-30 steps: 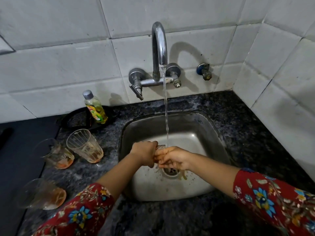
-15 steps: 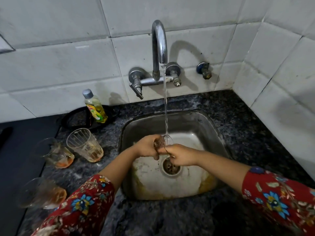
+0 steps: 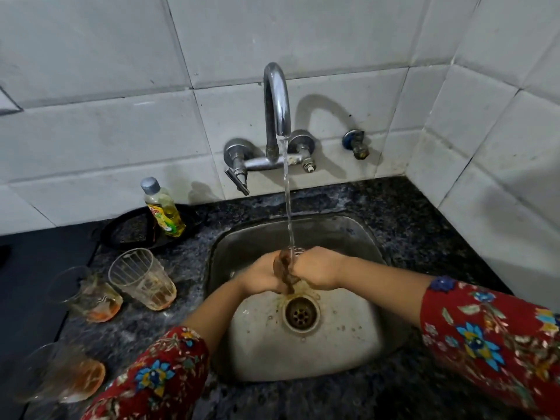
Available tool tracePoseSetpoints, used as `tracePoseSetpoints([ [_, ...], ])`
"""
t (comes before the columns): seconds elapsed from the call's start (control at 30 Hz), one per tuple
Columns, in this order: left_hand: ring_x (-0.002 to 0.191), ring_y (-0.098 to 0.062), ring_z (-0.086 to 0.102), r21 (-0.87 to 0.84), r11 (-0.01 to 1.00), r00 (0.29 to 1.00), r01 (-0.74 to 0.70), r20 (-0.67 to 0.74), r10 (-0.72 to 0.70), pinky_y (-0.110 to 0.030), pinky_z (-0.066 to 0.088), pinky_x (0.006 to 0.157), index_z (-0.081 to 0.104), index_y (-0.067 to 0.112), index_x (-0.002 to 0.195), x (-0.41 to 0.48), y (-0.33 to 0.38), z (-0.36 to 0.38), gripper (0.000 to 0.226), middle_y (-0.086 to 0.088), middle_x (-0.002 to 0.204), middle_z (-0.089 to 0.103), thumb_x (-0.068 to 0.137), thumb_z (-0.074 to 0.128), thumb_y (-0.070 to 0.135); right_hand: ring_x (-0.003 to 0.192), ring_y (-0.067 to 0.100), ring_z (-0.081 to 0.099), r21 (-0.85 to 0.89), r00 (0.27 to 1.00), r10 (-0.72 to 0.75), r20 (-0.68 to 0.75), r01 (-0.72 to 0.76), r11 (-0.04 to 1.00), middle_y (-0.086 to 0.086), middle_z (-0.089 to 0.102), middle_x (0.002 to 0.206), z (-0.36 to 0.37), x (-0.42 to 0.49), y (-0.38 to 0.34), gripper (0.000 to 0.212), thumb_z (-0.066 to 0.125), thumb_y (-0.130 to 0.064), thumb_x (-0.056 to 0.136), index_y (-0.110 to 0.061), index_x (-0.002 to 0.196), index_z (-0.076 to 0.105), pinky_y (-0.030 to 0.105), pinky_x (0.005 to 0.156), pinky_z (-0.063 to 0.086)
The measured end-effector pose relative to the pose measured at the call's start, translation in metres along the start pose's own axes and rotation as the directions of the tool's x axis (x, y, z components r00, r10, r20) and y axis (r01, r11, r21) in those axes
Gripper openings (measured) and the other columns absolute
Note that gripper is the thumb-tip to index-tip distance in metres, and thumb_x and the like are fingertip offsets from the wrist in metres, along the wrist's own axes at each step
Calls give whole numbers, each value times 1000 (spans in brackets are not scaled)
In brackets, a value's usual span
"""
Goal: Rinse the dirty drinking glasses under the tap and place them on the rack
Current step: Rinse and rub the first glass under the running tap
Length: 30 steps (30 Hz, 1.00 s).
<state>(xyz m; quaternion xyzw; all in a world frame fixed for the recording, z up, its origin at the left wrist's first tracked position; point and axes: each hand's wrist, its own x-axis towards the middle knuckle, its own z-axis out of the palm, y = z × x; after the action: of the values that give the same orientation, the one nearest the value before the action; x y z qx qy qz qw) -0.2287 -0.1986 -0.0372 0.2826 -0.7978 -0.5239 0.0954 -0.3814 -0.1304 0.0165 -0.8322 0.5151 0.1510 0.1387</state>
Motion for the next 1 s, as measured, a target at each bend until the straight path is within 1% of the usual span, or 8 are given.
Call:
tracePoseSetpoints([
  [0.1, 111, -15, 62, 14, 999, 999, 36, -23, -36, -35, 49, 99, 61, 24, 112, 2, 0, 2, 57, -3, 117, 65, 58, 79, 24, 93, 25, 61, -205, 999, -1, -36, -7, 979, 6, 63, 101, 5, 3, 2, 18, 46, -13, 92, -14, 95, 64, 31, 67, 44],
  [0.23, 85, -2, 61, 197, 978, 917, 70, -398, 14, -21, 50, 74, 62, 21, 100, 0, 11, 25, 32, 8, 95, 66, 70, 73, 16, 86, 22, 51, 209, 992, 66, -108, -42, 977, -2, 51, 77, 19, 17, -7, 27, 50, 4, 80, -18, 65, 52, 29, 66, 39],
  [0.43, 115, -10, 58, 49, 998, 999, 40, -23, -39, -26, 47, 100, 59, 20, 120, 4, -2, 9, 65, 2, 123, 61, 58, 78, 17, 97, 26, 61, -266, 999, 40, -25, -45, 963, 7, 63, 107, 7, 1, 1, 20, 47, -5, 91, -7, 105, 61, 33, 73, 48],
  [0.6, 95, -16, 64, 231, 962, 946, 145, -316, -66, -37, 53, 85, 60, 24, 104, 1, 12, 19, 47, 4, 101, 68, 59, 77, 22, 89, 21, 53, 336, 991, 133, 35, -137, 932, 4, 56, 87, 16, 16, -15, 21, 47, 5, 84, -11, 86, 61, 25, 66, 42],
  [0.7, 112, -24, 61, 151, 988, 999, 32, 20, -36, -37, 47, 99, 61, 12, 119, 2, 1, 1, 76, -5, 116, 64, 45, 74, 31, 91, 25, 62, -83, 999, 52, 10, -51, 995, 6, 65, 101, 12, 6, -2, 19, 50, -6, 89, -10, 99, 65, 34, 70, 50],
  [0.77, 111, -29, 62, 135, 990, 999, 42, 20, -45, -42, 48, 98, 63, 5, 115, 7, -5, -2, 76, -12, 115, 65, 44, 72, 31, 92, 26, 63, -300, 1000, 2, -15, -7, 954, 6, 66, 102, 12, 3, 3, 19, 48, -10, 91, -10, 100, 64, 33, 68, 50],
  [0.93, 91, -12, 64, 258, 962, 950, 85, -311, -1, -40, 55, 82, 60, 25, 97, 2, 5, 18, 41, 8, 97, 67, 60, 76, 29, 80, 21, 53, 450, 965, 259, 36, -248, 858, 3, 53, 79, 18, 16, -23, 25, 45, 5, 82, -17, 74, 53, 28, 67, 43],
  [1.0, 94, -14, 65, 187, 980, 977, 71, -210, -30, -38, 54, 84, 61, 20, 104, -2, 5, 11, 52, 4, 101, 67, 55, 79, 18, 87, 24, 57, 335, 990, 138, 37, -142, 932, 7, 57, 90, 20, 9, -20, 19, 47, 2, 85, -11, 92, 58, 31, 71, 45],
])
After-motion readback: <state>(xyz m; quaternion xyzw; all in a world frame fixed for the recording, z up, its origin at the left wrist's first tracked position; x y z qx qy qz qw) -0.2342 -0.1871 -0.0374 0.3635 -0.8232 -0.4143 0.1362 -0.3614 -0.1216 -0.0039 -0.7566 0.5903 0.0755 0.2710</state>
